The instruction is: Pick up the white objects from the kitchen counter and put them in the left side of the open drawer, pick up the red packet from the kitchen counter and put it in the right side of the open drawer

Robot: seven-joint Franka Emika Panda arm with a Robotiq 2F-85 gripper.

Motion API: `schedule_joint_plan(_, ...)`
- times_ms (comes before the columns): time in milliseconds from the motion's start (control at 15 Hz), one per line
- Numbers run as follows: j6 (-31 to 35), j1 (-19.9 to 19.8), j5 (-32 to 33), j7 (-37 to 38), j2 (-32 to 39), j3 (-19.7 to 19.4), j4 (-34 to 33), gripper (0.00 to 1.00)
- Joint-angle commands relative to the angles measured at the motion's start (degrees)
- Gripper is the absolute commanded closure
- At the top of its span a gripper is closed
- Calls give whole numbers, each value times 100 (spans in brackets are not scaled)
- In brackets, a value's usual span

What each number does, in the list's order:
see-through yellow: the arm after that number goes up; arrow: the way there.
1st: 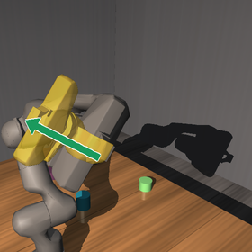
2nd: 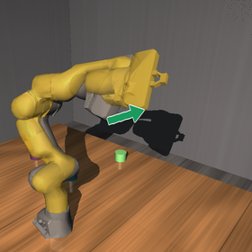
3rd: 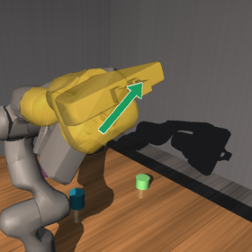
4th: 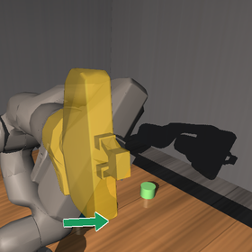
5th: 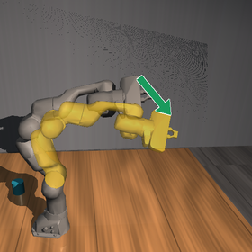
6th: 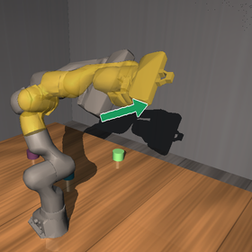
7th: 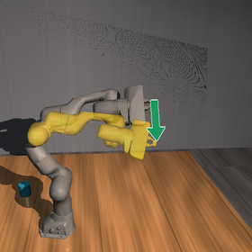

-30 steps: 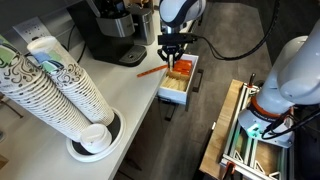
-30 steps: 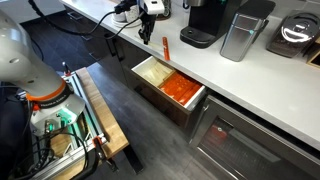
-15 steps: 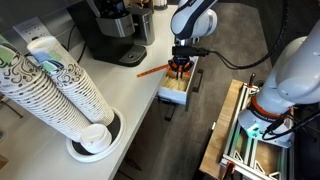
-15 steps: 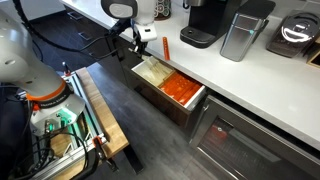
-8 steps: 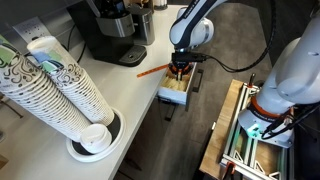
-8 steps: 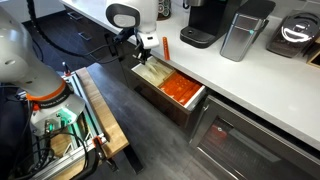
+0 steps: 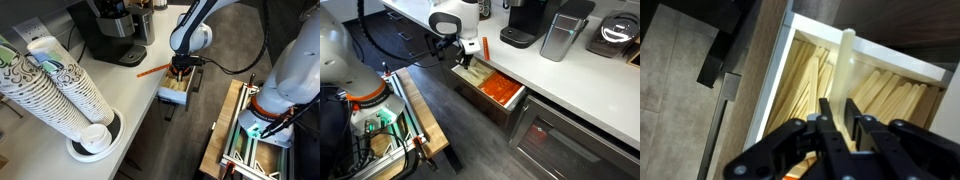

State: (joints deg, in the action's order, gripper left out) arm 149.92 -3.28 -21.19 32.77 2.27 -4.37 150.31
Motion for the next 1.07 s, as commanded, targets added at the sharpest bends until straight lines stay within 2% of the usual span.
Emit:
schedule_joint_plan(0, 269, -5, 245, 224, 222, -32, -14, 90)
schedule_joint_plan(67, 303, 3, 237, 228, 251, -32, -17, 89)
schedule_joint_plan(133, 365, 9, 297, 308, 290, -45, -16, 83)
schedule_joint_plan(200, 409, 13, 326, 331, 313, -53, -16, 82)
schedule_joint_plan(267, 488, 18, 368, 387, 335, -65, -11, 89)
schedule_joint_plan(333, 549, 25, 430, 447, 360, -77, -9, 88)
schedule_joint_plan(400, 614, 31, 488, 497, 381, -90, -10, 66)
schedule_joint_plan(467, 647, 37, 548, 566, 396, -104, -12, 54)
schedule_joint_plan(733, 743, 28, 512, 619, 340, -109, -19, 26)
schedule_joint_plan(933, 614, 13, 719, 594, 45, -158, 26, 4)
schedule_joint_plan(1000, 566, 8, 889, 642, -70, -192, 33, 0)
